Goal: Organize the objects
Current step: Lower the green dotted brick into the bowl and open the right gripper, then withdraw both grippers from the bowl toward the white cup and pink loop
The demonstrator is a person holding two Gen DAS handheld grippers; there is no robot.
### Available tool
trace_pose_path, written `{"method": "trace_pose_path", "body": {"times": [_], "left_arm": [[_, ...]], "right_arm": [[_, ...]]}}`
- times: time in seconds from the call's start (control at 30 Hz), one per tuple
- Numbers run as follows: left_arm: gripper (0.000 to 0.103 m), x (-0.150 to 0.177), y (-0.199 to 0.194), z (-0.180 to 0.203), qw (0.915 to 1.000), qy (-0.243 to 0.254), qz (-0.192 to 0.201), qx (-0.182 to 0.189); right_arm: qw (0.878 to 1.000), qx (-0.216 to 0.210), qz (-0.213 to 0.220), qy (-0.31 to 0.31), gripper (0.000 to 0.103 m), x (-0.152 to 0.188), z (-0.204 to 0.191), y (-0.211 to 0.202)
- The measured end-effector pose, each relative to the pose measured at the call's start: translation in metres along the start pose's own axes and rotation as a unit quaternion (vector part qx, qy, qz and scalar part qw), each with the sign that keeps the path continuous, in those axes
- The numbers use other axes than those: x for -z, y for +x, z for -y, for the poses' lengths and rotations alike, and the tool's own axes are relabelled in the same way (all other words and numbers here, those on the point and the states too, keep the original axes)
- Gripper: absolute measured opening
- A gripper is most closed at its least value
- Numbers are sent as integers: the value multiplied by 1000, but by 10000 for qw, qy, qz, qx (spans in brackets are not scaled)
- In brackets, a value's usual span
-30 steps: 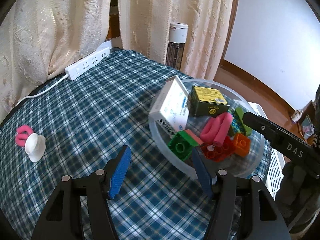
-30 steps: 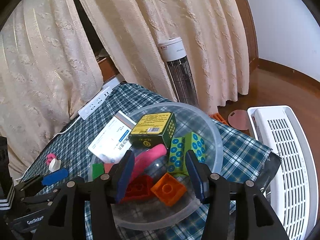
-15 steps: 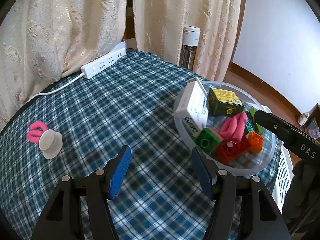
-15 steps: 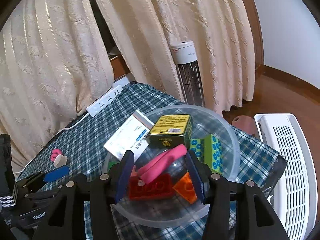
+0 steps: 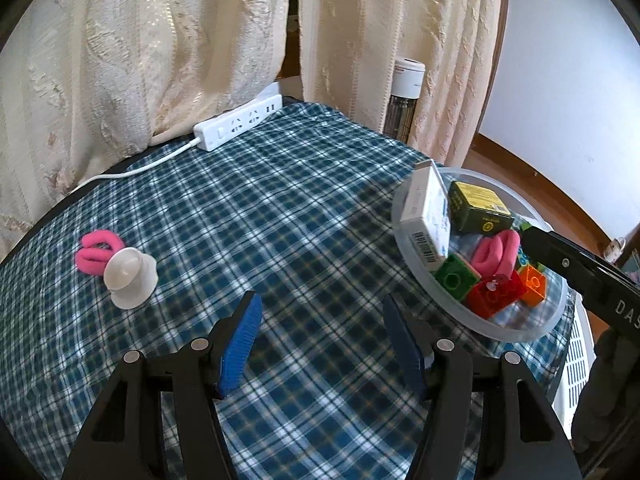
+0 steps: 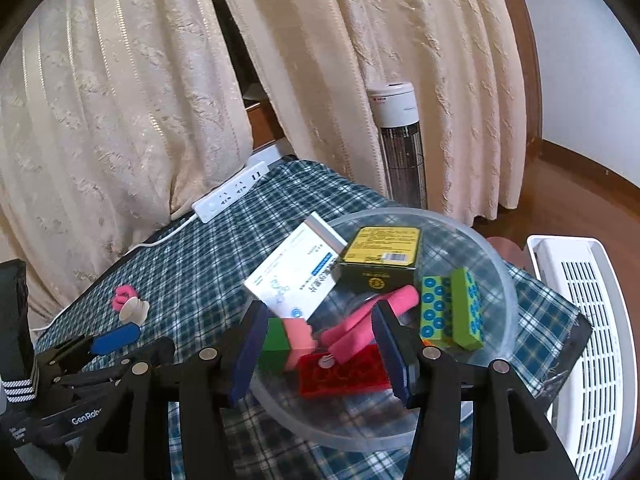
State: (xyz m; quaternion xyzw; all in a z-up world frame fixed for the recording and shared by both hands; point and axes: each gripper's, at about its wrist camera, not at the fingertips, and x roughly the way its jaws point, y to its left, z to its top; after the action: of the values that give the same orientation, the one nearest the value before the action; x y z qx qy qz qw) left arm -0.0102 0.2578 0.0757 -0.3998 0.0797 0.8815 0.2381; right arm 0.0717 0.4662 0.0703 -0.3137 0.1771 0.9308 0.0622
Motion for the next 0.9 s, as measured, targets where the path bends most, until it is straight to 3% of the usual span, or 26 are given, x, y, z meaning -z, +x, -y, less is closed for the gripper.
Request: {"method": "trace_pose_path", "body": {"times": [0.9], "left_arm": [[64, 6, -14, -62, 9988, -332, 84, -363]], "right_arm": [[9982, -307, -187, -477, 68, 12, -62, 14]]}}
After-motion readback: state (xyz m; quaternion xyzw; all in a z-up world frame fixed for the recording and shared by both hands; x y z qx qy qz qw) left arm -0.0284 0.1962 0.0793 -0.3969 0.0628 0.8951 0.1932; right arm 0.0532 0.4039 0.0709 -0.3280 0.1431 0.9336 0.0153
